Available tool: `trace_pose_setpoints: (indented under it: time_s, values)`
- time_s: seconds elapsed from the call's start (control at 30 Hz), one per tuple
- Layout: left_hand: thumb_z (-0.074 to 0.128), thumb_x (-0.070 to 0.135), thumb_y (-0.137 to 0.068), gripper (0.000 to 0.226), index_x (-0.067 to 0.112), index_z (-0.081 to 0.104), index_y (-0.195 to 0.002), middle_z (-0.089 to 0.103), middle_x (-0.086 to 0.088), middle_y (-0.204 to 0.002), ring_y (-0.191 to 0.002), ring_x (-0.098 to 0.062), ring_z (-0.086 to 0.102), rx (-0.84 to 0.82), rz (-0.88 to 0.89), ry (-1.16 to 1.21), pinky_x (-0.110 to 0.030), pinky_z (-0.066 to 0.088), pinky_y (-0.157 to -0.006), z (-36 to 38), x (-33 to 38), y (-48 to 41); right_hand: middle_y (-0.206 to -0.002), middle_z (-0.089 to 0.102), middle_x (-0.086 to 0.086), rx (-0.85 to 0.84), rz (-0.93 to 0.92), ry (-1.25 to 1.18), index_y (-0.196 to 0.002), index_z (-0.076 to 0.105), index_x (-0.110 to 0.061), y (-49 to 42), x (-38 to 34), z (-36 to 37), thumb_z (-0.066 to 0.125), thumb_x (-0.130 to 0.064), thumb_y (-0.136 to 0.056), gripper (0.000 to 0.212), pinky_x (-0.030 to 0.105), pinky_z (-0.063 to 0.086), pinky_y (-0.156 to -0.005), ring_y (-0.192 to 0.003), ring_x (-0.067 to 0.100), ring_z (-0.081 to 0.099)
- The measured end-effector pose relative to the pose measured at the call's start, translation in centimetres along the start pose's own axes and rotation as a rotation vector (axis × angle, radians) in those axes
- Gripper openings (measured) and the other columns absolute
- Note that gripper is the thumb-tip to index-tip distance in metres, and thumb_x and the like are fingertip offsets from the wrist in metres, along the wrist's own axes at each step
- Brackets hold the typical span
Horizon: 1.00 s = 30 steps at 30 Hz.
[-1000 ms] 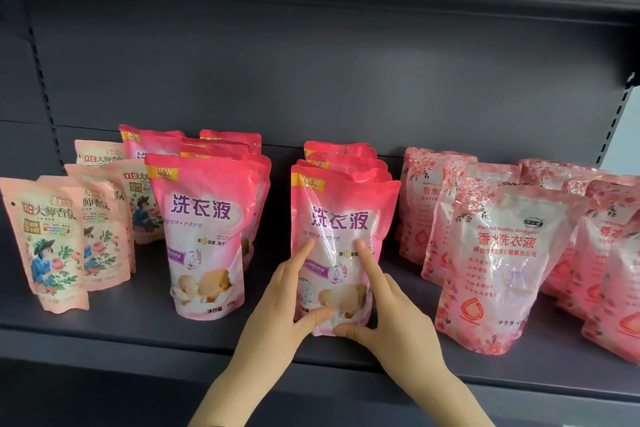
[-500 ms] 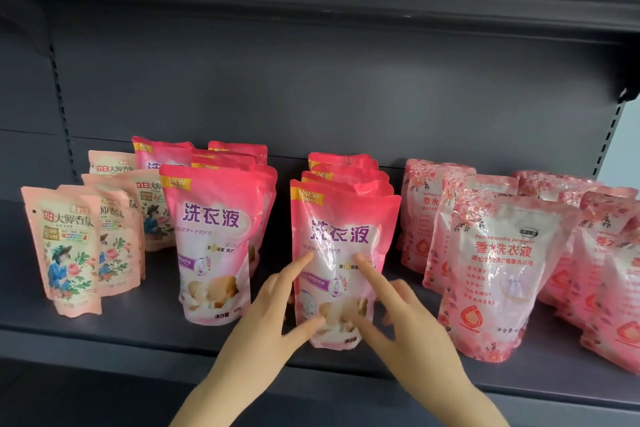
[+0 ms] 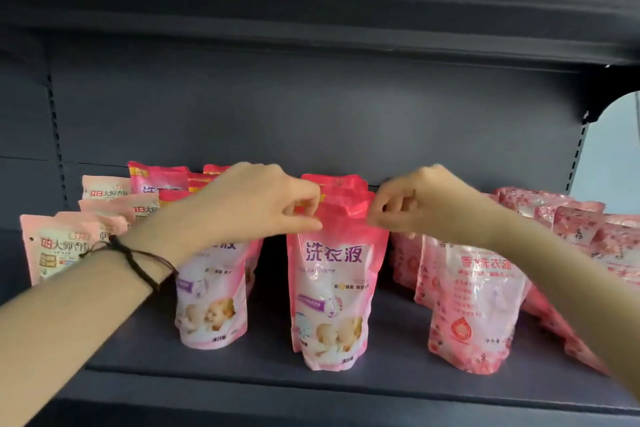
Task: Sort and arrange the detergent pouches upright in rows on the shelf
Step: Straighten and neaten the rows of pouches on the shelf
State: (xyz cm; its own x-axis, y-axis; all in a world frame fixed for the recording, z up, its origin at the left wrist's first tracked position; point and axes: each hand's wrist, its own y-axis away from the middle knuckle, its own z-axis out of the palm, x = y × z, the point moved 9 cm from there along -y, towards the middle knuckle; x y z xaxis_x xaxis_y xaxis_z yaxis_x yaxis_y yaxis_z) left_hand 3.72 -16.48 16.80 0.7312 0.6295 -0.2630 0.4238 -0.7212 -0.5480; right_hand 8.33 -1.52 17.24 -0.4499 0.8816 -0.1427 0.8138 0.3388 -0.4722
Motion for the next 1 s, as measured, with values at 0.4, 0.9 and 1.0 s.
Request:
trace_pose_setpoints:
  time_s: [0.4, 0.9, 1.0]
  values:
    - [0.055, 0.055, -0.086, 0.016, 0.040, 0.058, -0.084, 0.065, 0.018, -0.077, -0.072, -0.001, 0.060, -0.372, 0.097, -0.086, -0.026, 0.038, -0.058, 0.9, -5.6, -9.6, -0.075, 0.071, -0.004, -0.359, 0.115, 0.394, -0.089, 0.070, -0.024, -11.0, 3.8, -3.2, 0.067, -0.027, -0.085, 0.006, 0.017, 0.048, -0.053, -0.060, 0.008, 0.067]
    - [0.068, 0.021, -0.088, 0.008, 0.025, 0.071, -0.093, 0.070, 0.012, -0.077, -0.074, -0.016, 0.064, -0.649, 0.003, 0.533, -0.029, 0.055, -0.065, 15.4, -6.6, -16.1, -0.087, 0.072, 0.013, -0.789, 0.162, 0.301, -0.109, 0.067, 0.002, -13.6, 12.2, 7.9, 0.059, -0.011, -0.090, 0.025, 0.025, 0.054, -0.056, -0.059, 0.015, 0.063]
    - [0.066, 0.013, -0.088, 0.012, 0.022, 0.070, -0.094, 0.072, -0.001, -0.090, -0.082, -0.016, 0.062, -0.690, -0.008, 0.576, -0.044, 0.053, -0.084, 17.0, -6.3, -16.1, -0.051, 0.064, -0.011, -0.815, 0.154, 0.301, -0.107, 0.068, 0.002, -13.6, 12.6, 9.1, 0.059, -0.014, -0.091, 0.024, 0.024, 0.049, -0.052, -0.044, 0.004, 0.057]
